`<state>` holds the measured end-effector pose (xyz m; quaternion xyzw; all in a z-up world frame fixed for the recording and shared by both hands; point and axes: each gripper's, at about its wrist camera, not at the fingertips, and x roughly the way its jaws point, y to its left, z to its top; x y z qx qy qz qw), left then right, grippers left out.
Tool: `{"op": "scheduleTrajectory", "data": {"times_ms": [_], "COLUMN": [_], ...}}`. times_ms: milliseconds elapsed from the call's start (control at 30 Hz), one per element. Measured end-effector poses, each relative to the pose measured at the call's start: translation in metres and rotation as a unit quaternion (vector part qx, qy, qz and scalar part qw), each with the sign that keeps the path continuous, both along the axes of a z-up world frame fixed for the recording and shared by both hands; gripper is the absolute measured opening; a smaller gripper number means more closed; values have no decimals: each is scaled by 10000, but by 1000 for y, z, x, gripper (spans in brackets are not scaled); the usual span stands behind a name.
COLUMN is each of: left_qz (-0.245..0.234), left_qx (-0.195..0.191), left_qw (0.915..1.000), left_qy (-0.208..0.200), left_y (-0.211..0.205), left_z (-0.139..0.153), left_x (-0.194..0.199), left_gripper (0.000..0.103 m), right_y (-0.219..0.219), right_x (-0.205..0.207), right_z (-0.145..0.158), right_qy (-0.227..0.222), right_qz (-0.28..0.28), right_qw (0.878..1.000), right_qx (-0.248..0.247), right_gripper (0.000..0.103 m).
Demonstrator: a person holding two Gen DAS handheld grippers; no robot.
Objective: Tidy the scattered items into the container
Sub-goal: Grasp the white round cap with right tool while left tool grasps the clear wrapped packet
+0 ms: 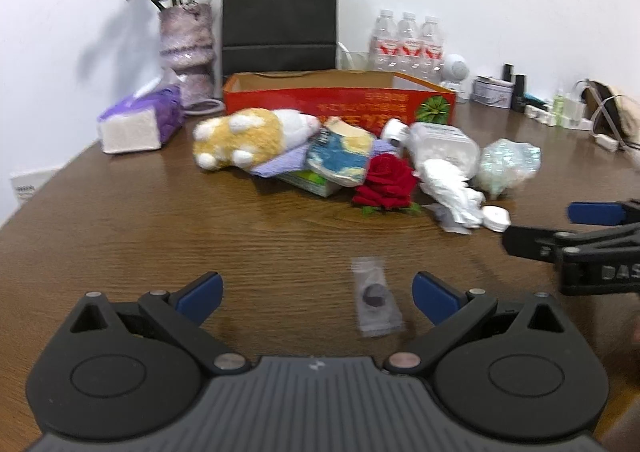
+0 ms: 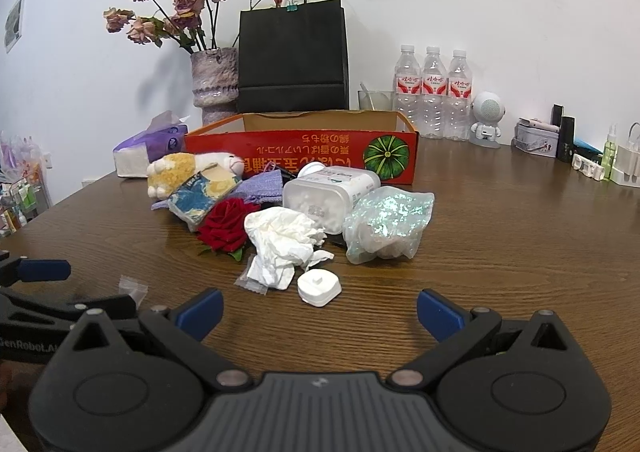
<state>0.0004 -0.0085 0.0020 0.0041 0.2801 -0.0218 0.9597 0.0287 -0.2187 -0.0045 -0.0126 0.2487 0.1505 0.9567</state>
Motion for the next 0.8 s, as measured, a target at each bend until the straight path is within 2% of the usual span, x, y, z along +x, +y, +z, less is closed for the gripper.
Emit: {"op": "scheduleTrajectory", "data": {"times_ms": [100,167,267,300,333,367,400,433,467,533,567,633,733,767,800], "left_qz": [-98,-116,-169,-170,-191,-231,-254,-268,-320,-396,-428,-453,-460,-465,-474], "left_qx": [43,-5,-73,-34,-25,-21,-3,14,14,-34,-67,-146,-192,-191,-185], "left_qw": [9999,9999,9997,9997,9997,9996,9996,9995,9994,9990,9989,9986,9986,9987,9987], "left_qy": [-10,52,182,160,159,149,146,145,151,189,196,208,148,120,90], "left_y": [-6,-6,-6,-7,-8,-9,-10,-10,-11,-11,-11,-9,-7,-7,-8], "left_z": [1,1,-1,-1,-1,-1,0,0,0,1,2,2,5,6,7], "left_x": [-1,0,2,1,1,1,1,2,3,5,6,7,6,6,6], "left_gripper": [100,92,69,66,56,46,41,31,19,18,17,16,16,16,16], "right_y": [-2,-1,2,3,4,6,7,8,9,10,10,7,2,0,-3], "right_x": [5,8,12,14,17,20,24,29,35,43,44,43,37,35,34], "right_z": [0,1,1,1,1,1,1,0,-1,0,0,1,2,5,6], "right_qy": [122,145,160,172,200,233,272,341,476,591,579,620,538,510,494], "right_qz": [10,-7,-17,-3,8,9,12,27,67,204,229,275,285,291,294], "right_qw": [9999,9999,9996,9995,9994,9991,9989,9986,9980,9975,9974,9975,9981,9982,9983], "right_qx": [20,-64,-226,-252,-291,-343,-390,-414,-403,-331,-358,-221,-120,-91,-43], "right_gripper": [103,103,101,98,96,91,81,73,58,40,25,24,13,1,1]}}
